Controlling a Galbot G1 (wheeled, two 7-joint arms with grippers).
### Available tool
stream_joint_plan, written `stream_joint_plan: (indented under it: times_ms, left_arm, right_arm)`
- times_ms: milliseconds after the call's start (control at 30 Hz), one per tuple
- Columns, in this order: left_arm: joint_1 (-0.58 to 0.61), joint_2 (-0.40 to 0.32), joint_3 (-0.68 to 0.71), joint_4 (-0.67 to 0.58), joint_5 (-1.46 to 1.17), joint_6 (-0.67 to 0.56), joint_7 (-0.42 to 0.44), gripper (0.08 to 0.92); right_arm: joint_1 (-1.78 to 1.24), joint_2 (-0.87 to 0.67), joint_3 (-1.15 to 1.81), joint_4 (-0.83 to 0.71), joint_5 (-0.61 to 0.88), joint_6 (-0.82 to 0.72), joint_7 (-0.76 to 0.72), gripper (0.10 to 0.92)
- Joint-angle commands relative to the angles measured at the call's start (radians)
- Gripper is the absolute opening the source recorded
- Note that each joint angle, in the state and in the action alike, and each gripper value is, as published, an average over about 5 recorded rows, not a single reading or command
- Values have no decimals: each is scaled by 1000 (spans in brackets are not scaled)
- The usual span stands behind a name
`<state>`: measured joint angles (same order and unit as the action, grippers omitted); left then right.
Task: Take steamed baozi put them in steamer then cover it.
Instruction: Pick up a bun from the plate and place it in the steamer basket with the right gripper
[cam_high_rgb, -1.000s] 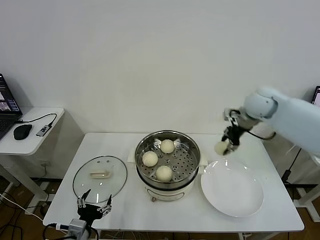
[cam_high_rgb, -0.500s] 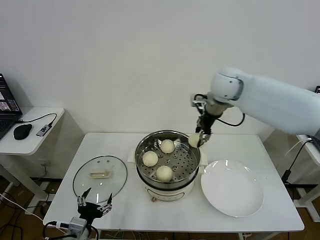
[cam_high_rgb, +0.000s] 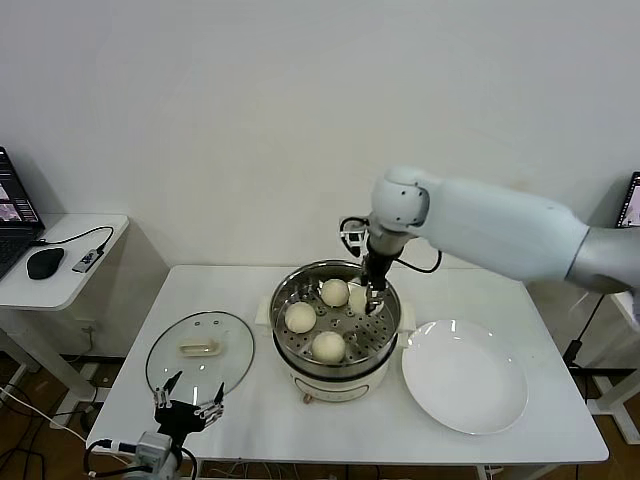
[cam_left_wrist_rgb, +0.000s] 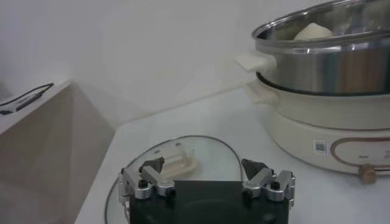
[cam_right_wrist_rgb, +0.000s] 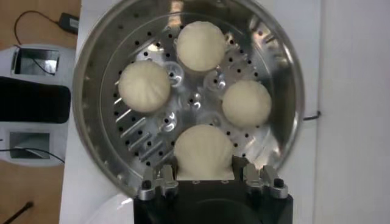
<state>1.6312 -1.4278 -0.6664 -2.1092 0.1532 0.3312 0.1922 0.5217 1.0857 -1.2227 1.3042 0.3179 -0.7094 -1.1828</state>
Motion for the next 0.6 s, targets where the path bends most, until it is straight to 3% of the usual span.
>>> stream_joint_plan:
  times_ms: [33,500,600]
  left_arm:
    - [-7,2,1,5,-2,1,3,823]
    - [-18,3,11,29,-3,0,3,823]
    - [-18,4,9,30,-4,0,4,823]
  right_arm:
    - [-102,44,7,-40,-69,-16,25,552]
    - [-119,40,18,-62,-88,-16,36,557]
    - [-114,31,22,-55,-78,-16,38,608]
